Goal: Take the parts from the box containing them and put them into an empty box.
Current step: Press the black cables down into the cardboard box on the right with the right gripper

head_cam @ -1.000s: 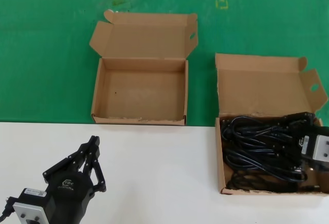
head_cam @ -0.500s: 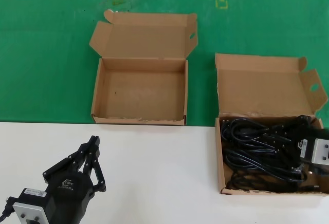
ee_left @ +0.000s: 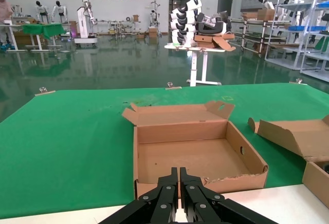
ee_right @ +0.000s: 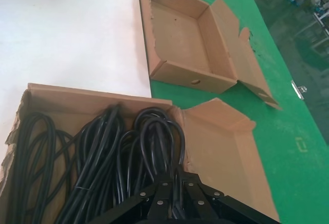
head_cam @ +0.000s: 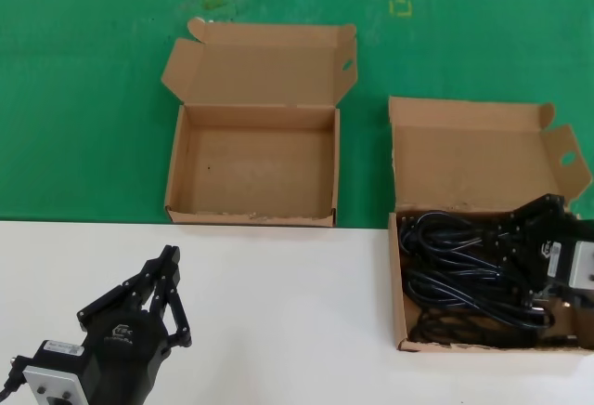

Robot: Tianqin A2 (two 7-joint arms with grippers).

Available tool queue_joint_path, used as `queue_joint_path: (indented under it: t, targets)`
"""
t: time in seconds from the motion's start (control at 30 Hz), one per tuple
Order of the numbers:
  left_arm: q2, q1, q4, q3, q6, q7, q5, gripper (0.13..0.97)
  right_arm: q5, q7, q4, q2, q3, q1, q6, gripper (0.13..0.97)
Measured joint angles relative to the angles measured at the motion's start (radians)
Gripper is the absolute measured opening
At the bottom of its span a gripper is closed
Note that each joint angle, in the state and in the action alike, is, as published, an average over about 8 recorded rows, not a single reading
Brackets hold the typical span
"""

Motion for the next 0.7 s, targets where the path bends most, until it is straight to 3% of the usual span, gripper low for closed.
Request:
queue_joint_path:
  t: [0.7]
  targets:
    - [0.0,0.0,0.0,0.0,0.0,0.0,0.0,0.161,-0.065,-0.022,-0.01,-0.025,-0.022,0.029,-0.055,0.202]
